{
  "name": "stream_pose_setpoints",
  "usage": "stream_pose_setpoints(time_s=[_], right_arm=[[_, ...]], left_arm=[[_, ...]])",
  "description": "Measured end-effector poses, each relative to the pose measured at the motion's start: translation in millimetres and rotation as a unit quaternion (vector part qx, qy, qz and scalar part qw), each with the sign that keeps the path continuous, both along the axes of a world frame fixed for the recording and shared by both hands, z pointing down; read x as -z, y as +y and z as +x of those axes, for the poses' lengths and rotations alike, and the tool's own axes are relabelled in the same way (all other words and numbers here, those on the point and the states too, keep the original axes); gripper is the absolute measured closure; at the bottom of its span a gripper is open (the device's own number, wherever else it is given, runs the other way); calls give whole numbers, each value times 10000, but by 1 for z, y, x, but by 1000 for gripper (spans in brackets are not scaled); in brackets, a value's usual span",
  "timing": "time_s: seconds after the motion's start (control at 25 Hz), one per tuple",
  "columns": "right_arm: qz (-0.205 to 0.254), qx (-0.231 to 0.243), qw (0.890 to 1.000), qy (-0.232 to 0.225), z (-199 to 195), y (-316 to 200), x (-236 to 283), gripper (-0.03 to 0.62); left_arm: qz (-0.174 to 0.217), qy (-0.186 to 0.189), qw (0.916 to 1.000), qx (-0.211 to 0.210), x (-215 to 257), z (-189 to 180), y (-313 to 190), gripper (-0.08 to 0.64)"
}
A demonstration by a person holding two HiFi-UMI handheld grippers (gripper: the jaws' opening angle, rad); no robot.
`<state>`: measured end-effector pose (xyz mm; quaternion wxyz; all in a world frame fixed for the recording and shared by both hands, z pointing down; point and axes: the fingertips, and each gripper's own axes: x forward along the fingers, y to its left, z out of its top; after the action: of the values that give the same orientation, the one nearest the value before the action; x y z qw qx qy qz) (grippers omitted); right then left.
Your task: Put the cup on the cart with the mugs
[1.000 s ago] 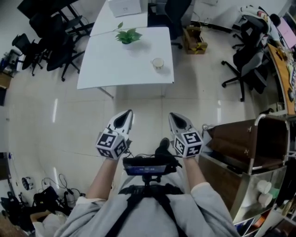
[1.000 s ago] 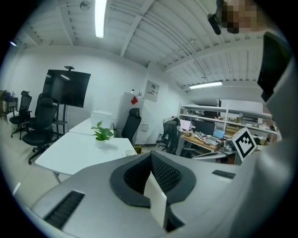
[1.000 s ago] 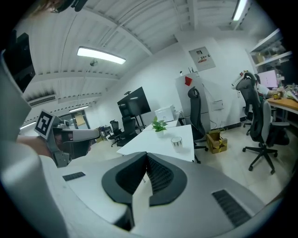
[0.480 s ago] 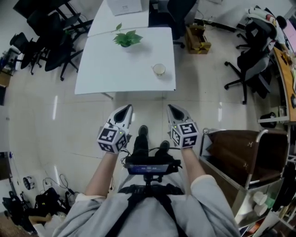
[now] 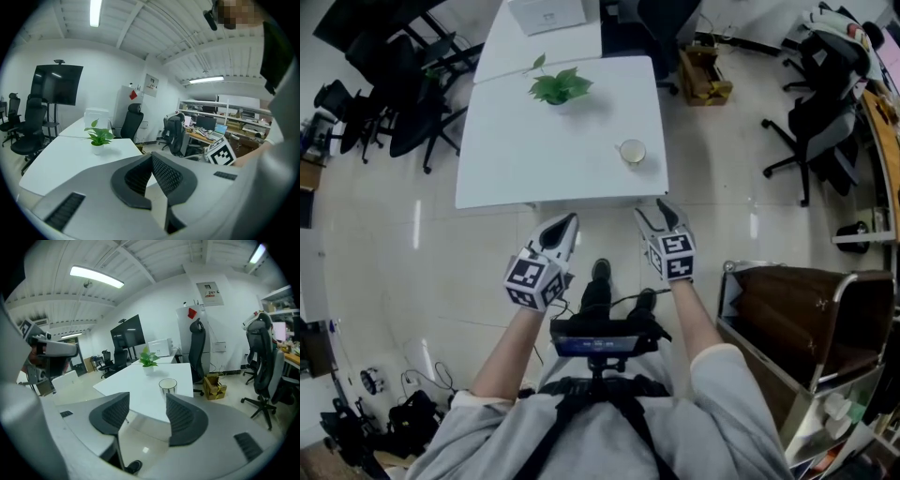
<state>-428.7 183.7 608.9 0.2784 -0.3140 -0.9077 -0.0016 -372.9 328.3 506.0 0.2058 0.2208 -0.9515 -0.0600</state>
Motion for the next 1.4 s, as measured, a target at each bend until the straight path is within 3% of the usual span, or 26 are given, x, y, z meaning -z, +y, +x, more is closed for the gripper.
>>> stream_pose_setpoints(time_s=[0.32,0.56,0.88,1.4], right_arm=[[211,-57,9993,-288,-68,21,-47,187],[394,-74,9989,-246,-108,32,-92,115],[161,-111,9992,-336,-151,41,-135,103],[-5,-189,9980,-596,-192,66,-141,103]], left_arm=[[17,70,10000,-44,-6,-30,16,558],[-14,241,9996,-169,-25,-54,21,558],[-31,375,9981,-495,-62,-79,10,558],[-66,614,9971,-448,-84,-93,14,558]])
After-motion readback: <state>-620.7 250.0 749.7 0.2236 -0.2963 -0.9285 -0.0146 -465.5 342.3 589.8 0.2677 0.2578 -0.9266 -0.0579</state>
